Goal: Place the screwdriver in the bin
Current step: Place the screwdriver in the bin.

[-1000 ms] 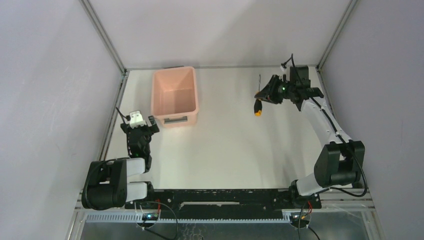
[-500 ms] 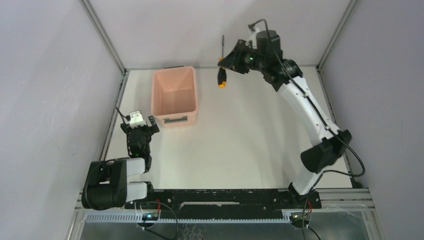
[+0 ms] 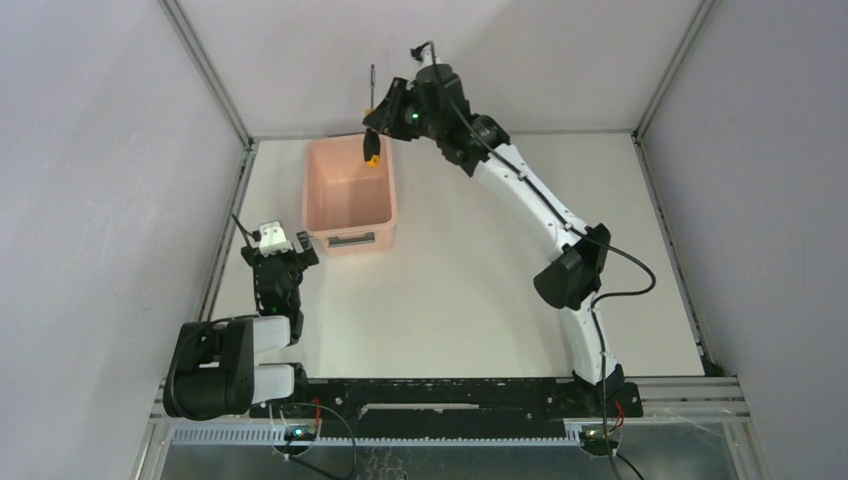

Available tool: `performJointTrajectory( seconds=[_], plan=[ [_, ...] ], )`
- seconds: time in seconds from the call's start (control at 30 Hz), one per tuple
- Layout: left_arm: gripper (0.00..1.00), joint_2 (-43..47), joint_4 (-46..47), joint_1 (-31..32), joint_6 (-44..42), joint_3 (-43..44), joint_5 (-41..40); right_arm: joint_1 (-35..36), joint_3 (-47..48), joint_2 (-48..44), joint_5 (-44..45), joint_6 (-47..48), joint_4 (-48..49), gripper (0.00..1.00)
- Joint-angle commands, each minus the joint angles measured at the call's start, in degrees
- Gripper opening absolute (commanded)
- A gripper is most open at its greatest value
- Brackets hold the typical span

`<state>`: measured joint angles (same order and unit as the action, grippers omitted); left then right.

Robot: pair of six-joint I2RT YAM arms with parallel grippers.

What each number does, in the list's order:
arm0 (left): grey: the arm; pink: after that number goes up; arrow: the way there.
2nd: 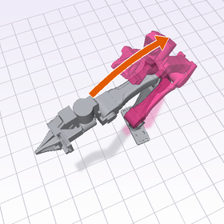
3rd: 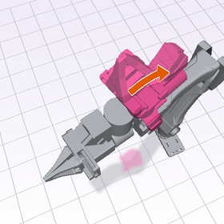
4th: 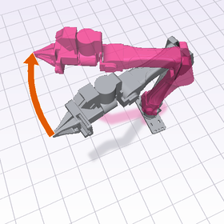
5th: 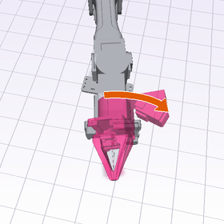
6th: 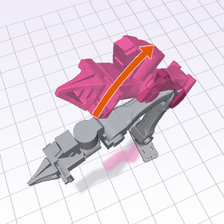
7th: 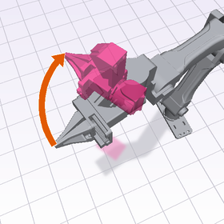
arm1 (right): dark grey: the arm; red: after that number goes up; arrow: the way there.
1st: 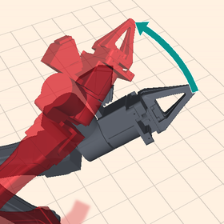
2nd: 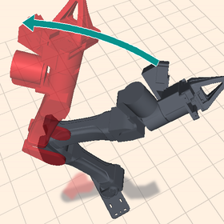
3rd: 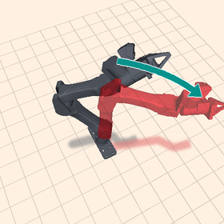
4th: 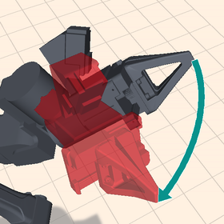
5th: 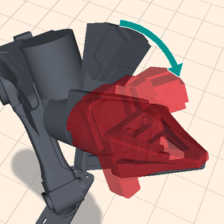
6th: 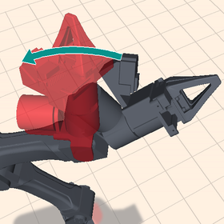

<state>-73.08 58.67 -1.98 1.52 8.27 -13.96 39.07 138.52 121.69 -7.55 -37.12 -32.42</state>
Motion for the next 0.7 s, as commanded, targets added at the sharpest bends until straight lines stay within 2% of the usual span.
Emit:
performJointTrajectory(
  seconds=[0.0,0.1,0.33,0.67],
  plan=[
    [0.98,0.83,2.06,0.25,-0.55,2.72,0.05,2.59,2.70,5.71,6.71,3.30,9.81,0.12],
    [0.98,0.79,2.06,0.26,-0.55,2.72,0.05,4.13,5.65,10.71,9.48,4.33,11.13,0.11],
    [0.98,0.80,2.06,0.26,-0.55,2.72,0.00,7.26,5.88,18.86,16.14,7.48,15.05,0.11],
    [0.98,0.79,2.06,0.24,-0.55,2.74,-0.02,9.37,5.97,26.54,17.09,2.99,14.35,0.11]
  ],
)
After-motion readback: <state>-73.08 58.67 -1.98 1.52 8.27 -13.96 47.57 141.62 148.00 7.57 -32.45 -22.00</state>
